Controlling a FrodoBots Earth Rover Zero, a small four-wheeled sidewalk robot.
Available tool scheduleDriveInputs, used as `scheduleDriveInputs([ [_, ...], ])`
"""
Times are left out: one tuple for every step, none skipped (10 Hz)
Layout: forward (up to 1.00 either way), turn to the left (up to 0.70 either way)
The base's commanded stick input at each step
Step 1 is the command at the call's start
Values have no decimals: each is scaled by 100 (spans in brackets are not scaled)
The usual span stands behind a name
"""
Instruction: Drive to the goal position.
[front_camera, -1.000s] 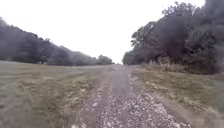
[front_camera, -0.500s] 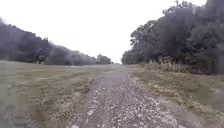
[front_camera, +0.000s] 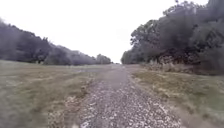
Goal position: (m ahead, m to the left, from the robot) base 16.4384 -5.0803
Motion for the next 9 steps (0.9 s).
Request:
scheduleDriveInputs([
  [60,-12],
  [60,-8],
  [60,-11],
  [60,-14],
  [60,-14],
  [60,-14],
  [60,-14],
  [60,-14],
  [60,-14],
])
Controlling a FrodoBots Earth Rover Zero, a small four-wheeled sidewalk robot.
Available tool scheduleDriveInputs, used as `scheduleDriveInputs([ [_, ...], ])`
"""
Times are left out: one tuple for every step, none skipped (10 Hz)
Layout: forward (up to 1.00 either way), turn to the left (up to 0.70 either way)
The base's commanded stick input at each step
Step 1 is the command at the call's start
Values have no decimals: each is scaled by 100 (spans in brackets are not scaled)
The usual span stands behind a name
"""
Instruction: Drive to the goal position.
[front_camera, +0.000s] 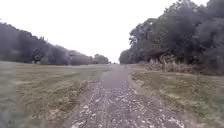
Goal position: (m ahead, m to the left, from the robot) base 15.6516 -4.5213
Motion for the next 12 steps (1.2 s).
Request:
scheduleDriveInputs([
  [60,-14],
  [60,-6],
  [60,1],
  [60,1],
  [60,1],
  [60,1],
  [60,1],
  [60,1],
  [60,1],
  [60,1],
  [60,-14],
  [60,-14],
])
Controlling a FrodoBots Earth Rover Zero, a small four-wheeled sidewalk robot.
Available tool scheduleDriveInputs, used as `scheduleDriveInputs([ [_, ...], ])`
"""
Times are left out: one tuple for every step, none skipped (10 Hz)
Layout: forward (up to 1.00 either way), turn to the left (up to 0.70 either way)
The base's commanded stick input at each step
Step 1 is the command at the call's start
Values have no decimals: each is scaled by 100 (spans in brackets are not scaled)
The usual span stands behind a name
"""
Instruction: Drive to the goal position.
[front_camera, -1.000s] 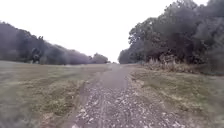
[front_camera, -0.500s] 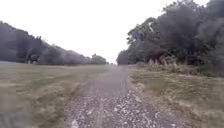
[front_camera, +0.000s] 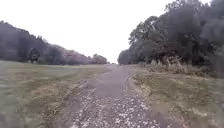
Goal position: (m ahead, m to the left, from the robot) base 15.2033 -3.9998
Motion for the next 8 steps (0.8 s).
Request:
scheduleDriveInputs([
  [60,-14],
  [60,-14],
  [60,-14],
  [60,-14],
  [60,-14],
  [60,-11],
  [60,-6],
  [60,-1],
])
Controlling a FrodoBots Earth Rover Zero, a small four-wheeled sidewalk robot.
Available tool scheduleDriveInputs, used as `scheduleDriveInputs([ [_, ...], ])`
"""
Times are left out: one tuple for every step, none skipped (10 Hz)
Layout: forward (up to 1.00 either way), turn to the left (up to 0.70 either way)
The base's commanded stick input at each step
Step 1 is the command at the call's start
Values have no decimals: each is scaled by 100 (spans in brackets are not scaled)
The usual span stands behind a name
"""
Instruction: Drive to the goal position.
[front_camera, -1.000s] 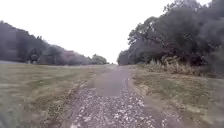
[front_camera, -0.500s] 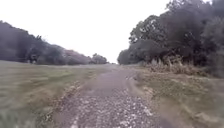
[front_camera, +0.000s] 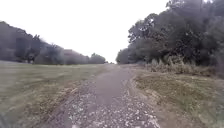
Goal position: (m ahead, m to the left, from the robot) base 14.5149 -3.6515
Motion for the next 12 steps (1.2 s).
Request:
scheduleDriveInputs([
  [60,1],
  [60,1],
  [60,1],
  [60,1],
  [60,1],
  [60,1],
  [60,1],
  [60,1],
  [60,1],
  [60,1],
  [60,1],
  [60,1],
])
